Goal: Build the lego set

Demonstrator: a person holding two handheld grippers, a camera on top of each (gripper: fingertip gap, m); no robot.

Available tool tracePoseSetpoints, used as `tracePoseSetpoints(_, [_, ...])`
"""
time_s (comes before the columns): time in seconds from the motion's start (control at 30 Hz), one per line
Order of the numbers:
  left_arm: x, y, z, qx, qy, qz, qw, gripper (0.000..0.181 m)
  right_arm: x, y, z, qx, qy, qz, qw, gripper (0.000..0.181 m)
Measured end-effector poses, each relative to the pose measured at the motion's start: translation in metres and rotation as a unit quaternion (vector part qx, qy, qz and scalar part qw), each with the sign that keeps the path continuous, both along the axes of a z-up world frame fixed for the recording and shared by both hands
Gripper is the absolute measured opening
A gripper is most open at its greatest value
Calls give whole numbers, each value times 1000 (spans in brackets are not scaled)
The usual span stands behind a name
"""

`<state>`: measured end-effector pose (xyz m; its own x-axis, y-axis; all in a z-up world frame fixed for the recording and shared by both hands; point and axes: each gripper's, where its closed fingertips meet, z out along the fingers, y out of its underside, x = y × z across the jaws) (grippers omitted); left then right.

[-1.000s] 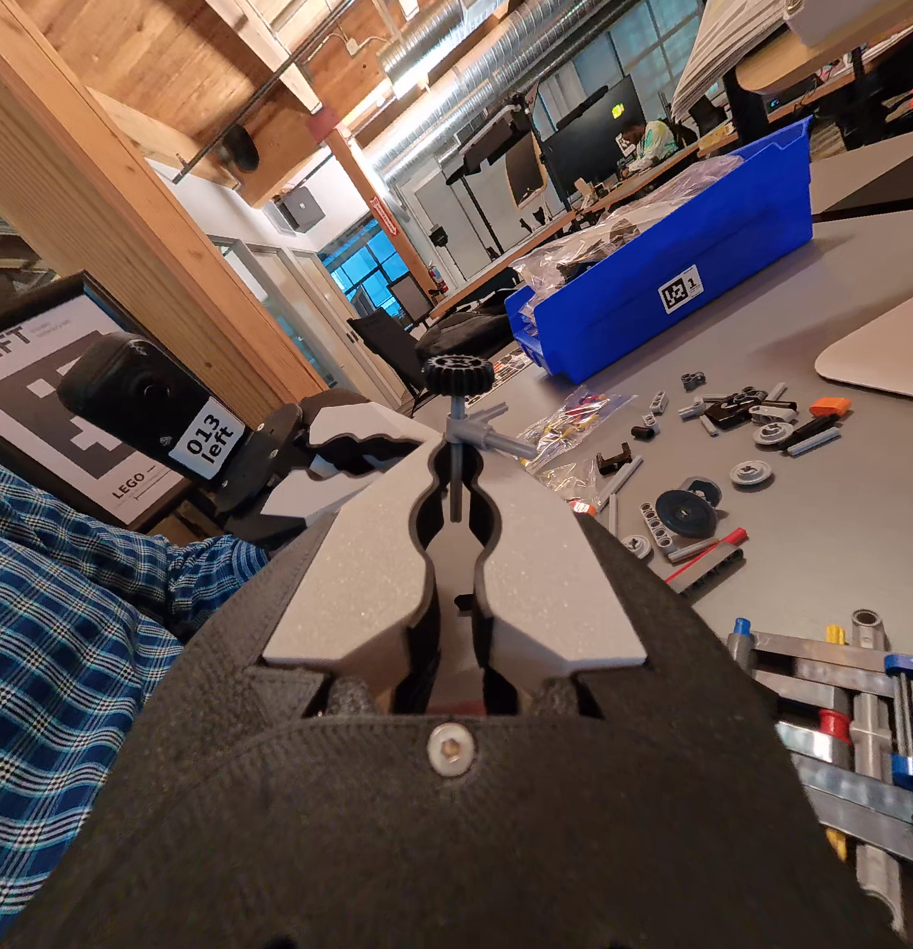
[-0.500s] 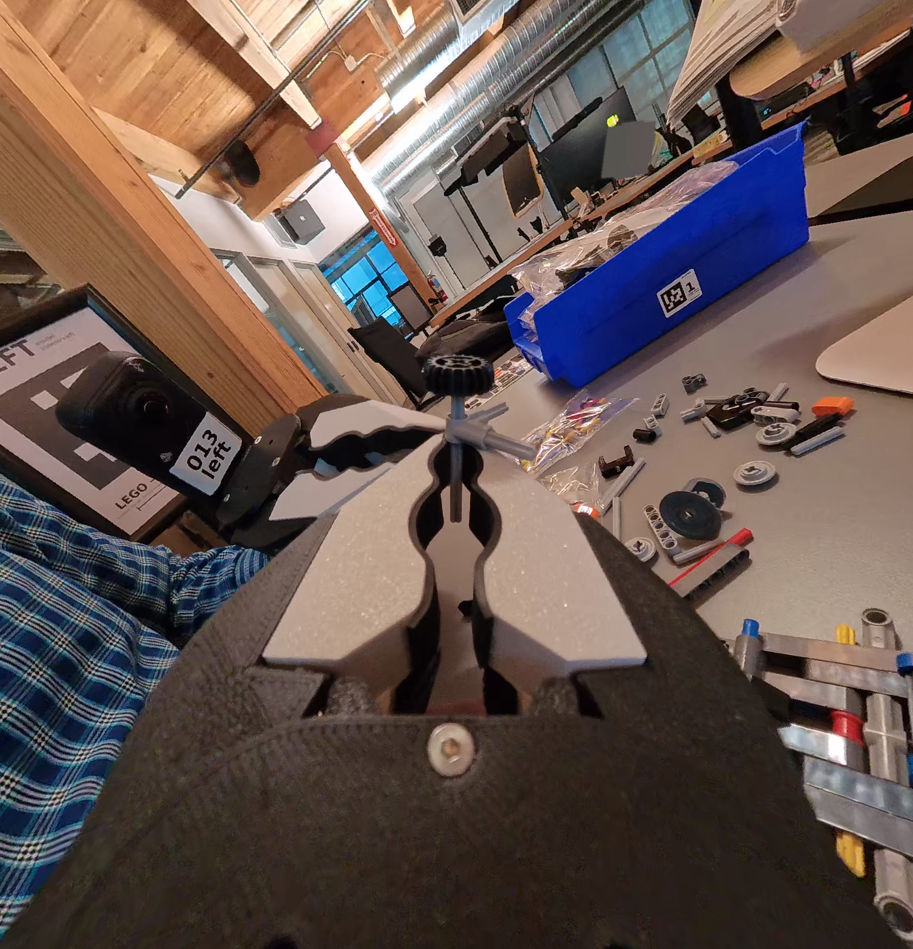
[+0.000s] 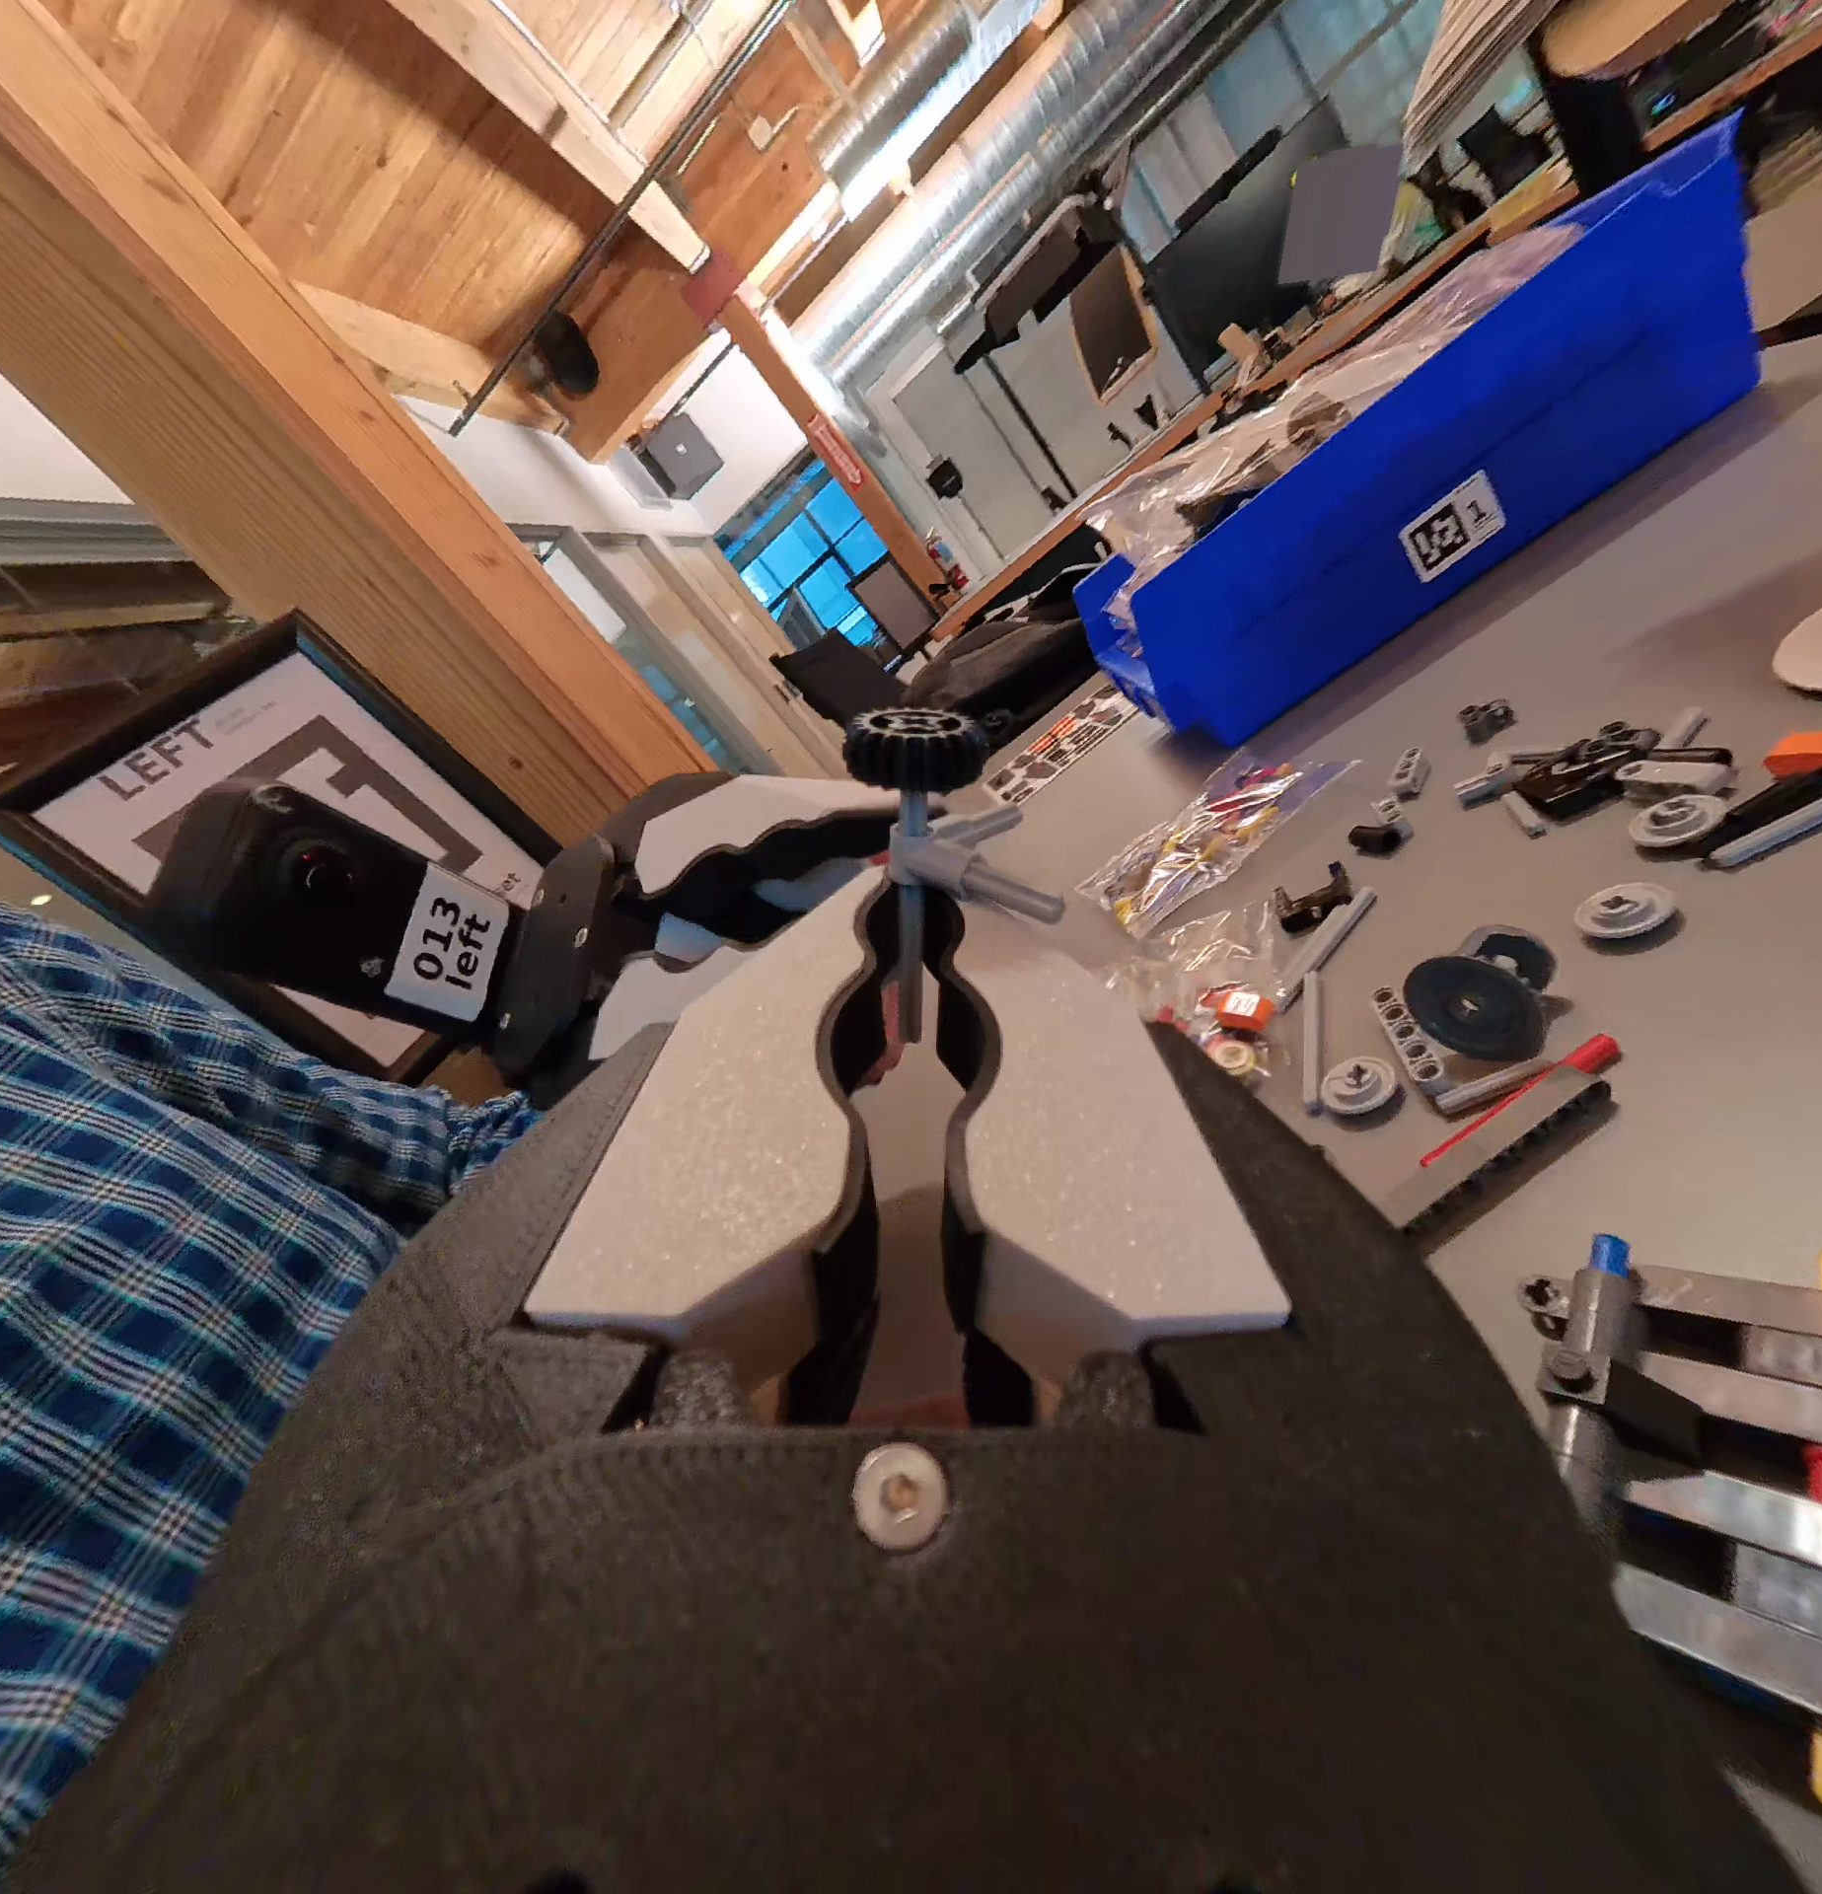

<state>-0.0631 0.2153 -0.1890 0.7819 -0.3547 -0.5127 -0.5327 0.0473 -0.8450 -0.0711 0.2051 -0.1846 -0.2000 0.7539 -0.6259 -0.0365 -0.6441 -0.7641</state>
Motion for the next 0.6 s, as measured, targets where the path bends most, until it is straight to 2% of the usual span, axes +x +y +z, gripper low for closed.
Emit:
tracePoseSetpoints(0.1, [0, -3, 2, 2, 23, -12, 1000, 22, 1, 1, 3, -19, 9, 2, 1000, 0])
tracePoseSetpoints(0.2, [5, -6, -4, -38, -6, -24, 999, 25, 2, 8, 4, -33, 16, -18, 999, 0])
tracePoseSetpoints(0.27, [12, -8, -11, -84, -60, -36, 994, 26, 4, 12, 8, -43, 34, -28, 998, 1])
tracePoseSetpoints(0.37, [24, -9, -14, -149, -181, -58, 970, 22, 5, 9, 12, -40, 48, -25, 998, 1])
tracePoseSetpoints(0.5, [30, -9, -12, -185, -283, -85, 937, 14, 2, -3, 15, -33, 56, -5, 998, 0])
tracePoseSetpoints(0.6, [31, -11, -8, -194, -331, -106, 917, 4, 1, -7, 16, -35, 60, 3, 998, 1])
